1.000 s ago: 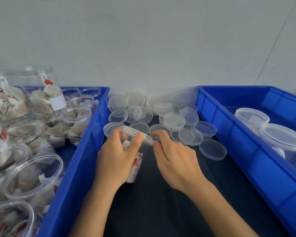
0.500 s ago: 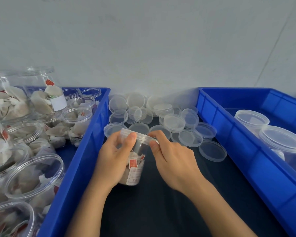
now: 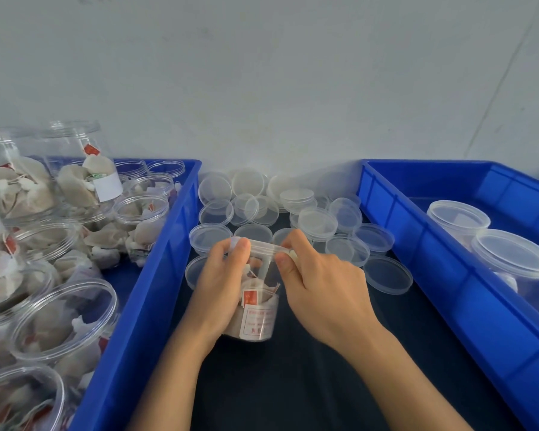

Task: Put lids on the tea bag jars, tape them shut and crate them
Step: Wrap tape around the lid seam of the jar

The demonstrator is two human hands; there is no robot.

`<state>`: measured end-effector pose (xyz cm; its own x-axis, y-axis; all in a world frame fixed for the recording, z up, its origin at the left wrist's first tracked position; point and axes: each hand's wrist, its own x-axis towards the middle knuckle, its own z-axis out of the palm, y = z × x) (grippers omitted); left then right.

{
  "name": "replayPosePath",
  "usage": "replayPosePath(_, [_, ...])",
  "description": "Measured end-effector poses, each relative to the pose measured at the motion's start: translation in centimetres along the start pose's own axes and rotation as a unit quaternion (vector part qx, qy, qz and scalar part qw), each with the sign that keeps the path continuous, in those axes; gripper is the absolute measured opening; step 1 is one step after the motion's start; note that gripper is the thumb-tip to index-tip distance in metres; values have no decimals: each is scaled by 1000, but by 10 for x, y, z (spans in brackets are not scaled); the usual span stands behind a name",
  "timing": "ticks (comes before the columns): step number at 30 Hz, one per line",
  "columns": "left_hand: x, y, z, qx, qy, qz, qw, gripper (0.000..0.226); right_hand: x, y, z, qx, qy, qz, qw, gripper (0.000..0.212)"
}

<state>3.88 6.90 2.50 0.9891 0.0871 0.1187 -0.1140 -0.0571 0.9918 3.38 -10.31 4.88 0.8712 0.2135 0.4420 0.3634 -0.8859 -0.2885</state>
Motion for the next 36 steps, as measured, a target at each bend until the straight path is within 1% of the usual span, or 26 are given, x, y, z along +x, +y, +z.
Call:
replayPosePath(3, [-4, -2, 6, 28, 22, 26, 999, 58, 0, 0, -4, -9, 16, -6, 1000, 24])
replayPosePath(5, [-6, -2, 8, 89, 59, 55, 993, 59, 0, -1, -8, -27, 29, -14, 999, 20])
replayPosePath(7, [-6, 0, 10, 151, 82, 70, 983, 59, -1, 0, -10, -50, 36, -12, 998, 21])
replayPosePath(9, [-5, 2, 14, 192, 81, 73, 975, 57, -2, 2, -10, -59, 31, -4, 998, 22])
replayPosePath(11, [-4, 3, 20, 207, 75, 67, 973, 56, -3, 4, -9, -54, 24, 2, 998, 20])
replayPosePath(14, [-2, 3, 24, 225, 71, 66, 969, 64, -5, 8, -7, -17, 6, 16, 1000, 21])
replayPosePath(15, [-1, 2, 23, 216, 69, 61, 972, 67, -6, 9, -6, 6, -2, 22, 1000, 20])
replayPosePath(18, [2, 1, 15, 143, 51, 34, 988, 70, -8, 12, -5, 52, -26, 27, 998, 11])
replayPosePath(24, [5, -3, 6, 68, 47, 14, 996, 64, -3, 12, -7, 49, -36, 7, 998, 21])
replayPosePath(27, [5, -3, 3, 53, 38, 7, 998, 64, -3, 13, -8, 61, -48, 10, 997, 24])
replayPosePath(31, [7, -5, 1, 49, 32, 5, 998, 69, -2, 15, -10, 71, -45, 10, 996, 23])
replayPosePath(36, [7, -3, 0, 41, 21, 7, 999, 64, 0, 18, -12, 76, -54, 11, 996, 19])
